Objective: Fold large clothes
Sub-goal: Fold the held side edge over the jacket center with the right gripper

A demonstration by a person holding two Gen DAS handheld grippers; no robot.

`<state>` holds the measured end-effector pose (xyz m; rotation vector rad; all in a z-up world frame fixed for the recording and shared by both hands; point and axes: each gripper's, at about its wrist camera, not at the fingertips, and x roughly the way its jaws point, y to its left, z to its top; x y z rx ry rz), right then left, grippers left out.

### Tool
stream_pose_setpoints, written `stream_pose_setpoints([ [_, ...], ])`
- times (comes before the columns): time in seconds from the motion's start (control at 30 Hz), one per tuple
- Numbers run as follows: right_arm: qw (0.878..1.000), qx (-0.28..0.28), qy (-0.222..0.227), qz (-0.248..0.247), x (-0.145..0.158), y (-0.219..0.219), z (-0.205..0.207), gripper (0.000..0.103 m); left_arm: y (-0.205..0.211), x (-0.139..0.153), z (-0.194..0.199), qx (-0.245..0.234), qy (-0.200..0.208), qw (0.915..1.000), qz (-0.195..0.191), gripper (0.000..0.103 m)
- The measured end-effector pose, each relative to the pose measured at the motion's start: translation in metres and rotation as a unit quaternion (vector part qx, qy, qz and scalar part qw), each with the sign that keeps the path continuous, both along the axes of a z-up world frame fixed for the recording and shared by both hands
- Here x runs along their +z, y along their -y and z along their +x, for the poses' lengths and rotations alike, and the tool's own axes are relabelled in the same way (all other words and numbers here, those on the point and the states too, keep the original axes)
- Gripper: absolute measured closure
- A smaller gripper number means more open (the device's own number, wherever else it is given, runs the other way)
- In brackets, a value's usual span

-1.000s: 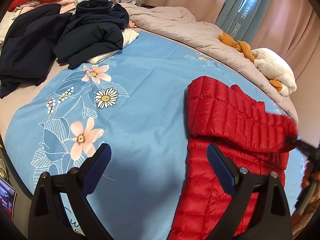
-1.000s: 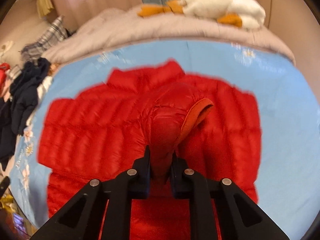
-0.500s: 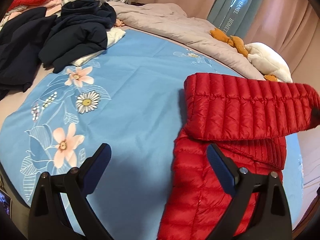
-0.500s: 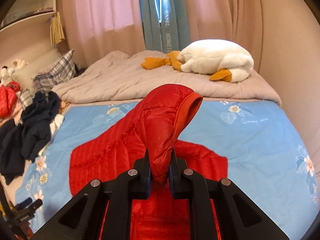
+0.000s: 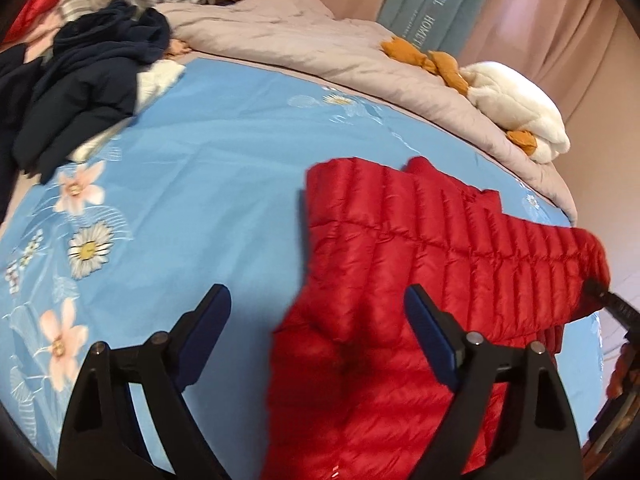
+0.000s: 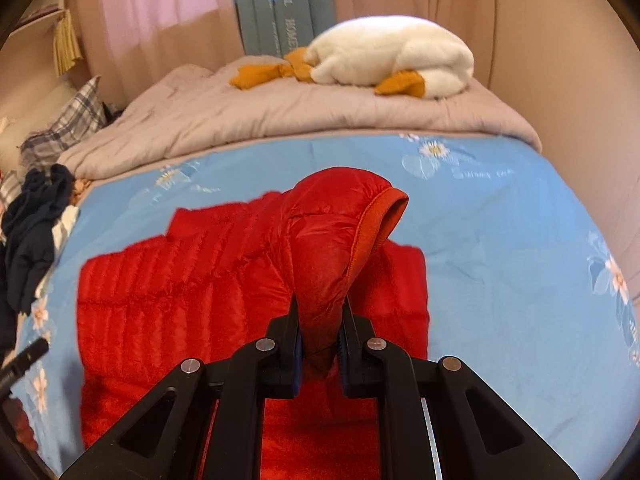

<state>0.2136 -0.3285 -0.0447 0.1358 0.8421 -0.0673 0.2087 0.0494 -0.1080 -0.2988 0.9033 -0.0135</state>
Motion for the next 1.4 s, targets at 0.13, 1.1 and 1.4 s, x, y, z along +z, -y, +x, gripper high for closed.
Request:
stream_pose_setpoints([
  [0.13, 1.0, -0.007, -0.016, 0.002, -0.014, 0.007, 0.001, 0.089, 0.012, -0.013, 0.018, -0.014, -0.017, 0.9998, -0.001, 0.025],
  [1.1, 0.996, -0.024, -0.073, 0.041, -0.074, 0.03, 0.008, 0.089, 0.026, -0.063, 0.051, -0.012, -0.078, 0.9968, 0.011, 0.025],
  [1.4, 0.996, -0.026, -0.077, 0.039, -0.076, 0.031, 0.009, 0.089, 0.026, -0.063, 0.05, -0.011, -0.079, 0.9967, 0.013, 0.024],
])
